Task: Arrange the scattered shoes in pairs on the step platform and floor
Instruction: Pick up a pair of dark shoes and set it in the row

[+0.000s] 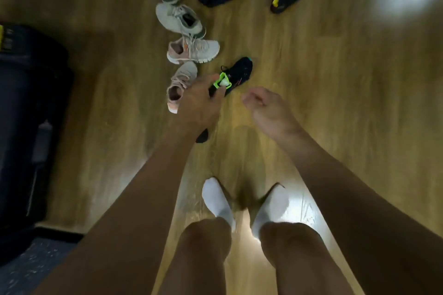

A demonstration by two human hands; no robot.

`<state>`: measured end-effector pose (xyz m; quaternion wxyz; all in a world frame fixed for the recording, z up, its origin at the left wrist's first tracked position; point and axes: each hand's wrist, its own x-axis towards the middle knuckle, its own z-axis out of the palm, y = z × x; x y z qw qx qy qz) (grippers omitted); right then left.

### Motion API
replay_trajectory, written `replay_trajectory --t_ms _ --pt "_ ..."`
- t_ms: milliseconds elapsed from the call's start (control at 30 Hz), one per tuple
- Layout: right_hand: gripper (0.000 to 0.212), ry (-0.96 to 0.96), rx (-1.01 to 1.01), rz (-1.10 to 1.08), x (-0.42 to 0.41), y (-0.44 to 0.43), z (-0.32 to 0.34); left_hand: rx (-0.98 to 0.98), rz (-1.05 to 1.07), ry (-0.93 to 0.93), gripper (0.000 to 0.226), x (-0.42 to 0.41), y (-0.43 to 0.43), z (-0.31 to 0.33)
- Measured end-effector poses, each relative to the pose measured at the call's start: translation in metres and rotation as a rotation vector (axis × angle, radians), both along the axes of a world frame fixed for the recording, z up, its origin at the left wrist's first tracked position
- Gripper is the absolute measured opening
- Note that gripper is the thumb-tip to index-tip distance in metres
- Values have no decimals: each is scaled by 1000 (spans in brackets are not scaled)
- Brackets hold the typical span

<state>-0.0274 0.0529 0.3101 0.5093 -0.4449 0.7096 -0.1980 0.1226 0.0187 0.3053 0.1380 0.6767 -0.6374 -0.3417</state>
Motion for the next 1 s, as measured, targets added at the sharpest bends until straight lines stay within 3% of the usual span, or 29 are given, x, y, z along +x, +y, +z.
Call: replay_trajectory --t_ms 100,233,367,433,567,700,767,867,1000 --pt "43 -75 85 -87 7 -36 -111 26 -60 -36 38 -3 -37 -109" --pt "17 -146 161 -194 18 -76 -237 -3 -137 -125 38 -7 -71 -240" --pt "6 -243 197 -245 24 -114 -336 14 -165 -259 34 -6 -116 -336" --pt "14 -262 194 -264 26 -132 -368 -8 -182 -333 38 -7 -142 -365" --pt "16 -213 162 -231 20 -164 -402 -36 -286 -388 54 -12 -180 -394" --pt "19 -180 126 -143 15 -177 -415 -179 -320 -617 41 -12 -189 -405" --pt "13 -61 81 -48 14 -176 -408 -198 -311 -563 33 -15 -179 -404" --pt "7 303 58 172 8 -163 -393 -87 -206 -378 29 -27 -139 -406" --pt "10 515 212 406 -16 -134 -381 4 -173 -221 38 -48 -77 -416"
